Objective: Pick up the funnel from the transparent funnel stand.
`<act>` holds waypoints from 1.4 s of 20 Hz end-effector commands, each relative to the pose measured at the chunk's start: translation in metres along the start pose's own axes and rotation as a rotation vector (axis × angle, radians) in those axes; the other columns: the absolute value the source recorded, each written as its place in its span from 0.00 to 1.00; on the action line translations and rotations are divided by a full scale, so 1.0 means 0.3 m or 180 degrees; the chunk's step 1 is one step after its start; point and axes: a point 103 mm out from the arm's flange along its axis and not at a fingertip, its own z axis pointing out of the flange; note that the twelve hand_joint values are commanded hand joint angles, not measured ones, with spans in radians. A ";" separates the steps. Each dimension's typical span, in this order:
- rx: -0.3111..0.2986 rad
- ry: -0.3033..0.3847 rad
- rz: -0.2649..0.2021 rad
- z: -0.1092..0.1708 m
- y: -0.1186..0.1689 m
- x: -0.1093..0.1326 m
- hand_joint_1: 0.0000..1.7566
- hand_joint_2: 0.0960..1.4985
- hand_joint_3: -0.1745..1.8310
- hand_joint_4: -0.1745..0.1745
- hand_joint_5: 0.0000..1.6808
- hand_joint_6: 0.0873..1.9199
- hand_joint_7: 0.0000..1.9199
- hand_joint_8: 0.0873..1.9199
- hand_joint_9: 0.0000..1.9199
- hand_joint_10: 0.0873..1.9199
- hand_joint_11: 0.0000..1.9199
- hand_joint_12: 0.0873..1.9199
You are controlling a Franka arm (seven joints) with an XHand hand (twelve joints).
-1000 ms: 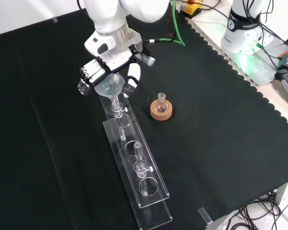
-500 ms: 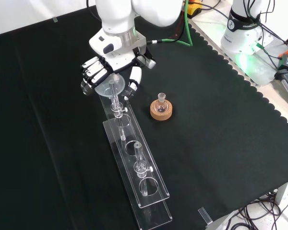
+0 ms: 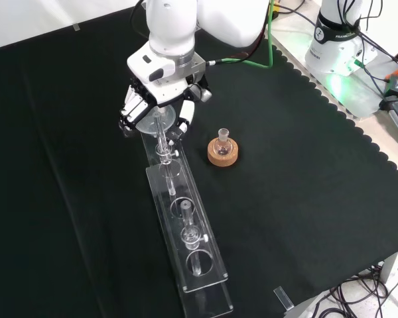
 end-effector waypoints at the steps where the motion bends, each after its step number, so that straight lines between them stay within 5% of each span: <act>1: -0.0102 -0.0213 -0.0086 -0.068 0.030 -0.002 0.30 0.61 0.30 0.00 0.26 0.54 0.46 0.80 0.65 0.64 0.70 0.56; 9: -0.0358 -0.0546 -0.0129 -0.222 -0.008 -0.013 0.31 0.63 0.30 0.00 0.30 0.62 0.49 0.83 0.67 0.68 0.74 0.58; 16: -0.0338 -0.0817 -0.0228 -0.379 -0.036 -0.038 0.32 0.63 0.30 0.00 0.35 0.65 0.53 0.84 0.71 0.68 0.78 0.57; 22: -0.0147 -0.0643 -0.0306 -0.620 -0.124 -0.089 0.32 0.64 0.30 0.00 0.40 0.67 0.57 0.84 0.75 0.68 0.81 0.56; 25: 0.0084 -0.0536 -0.0126 -0.736 -0.171 -0.127 0.32 0.64 0.30 0.00 0.42 0.67 0.58 0.83 0.76 0.68 0.82 0.56; 28: -0.0021 -0.0374 -0.0203 -0.814 -0.215 -0.156 0.33 0.64 0.30 0.00 0.45 0.67 0.60 0.82 0.77 0.67 0.83 0.56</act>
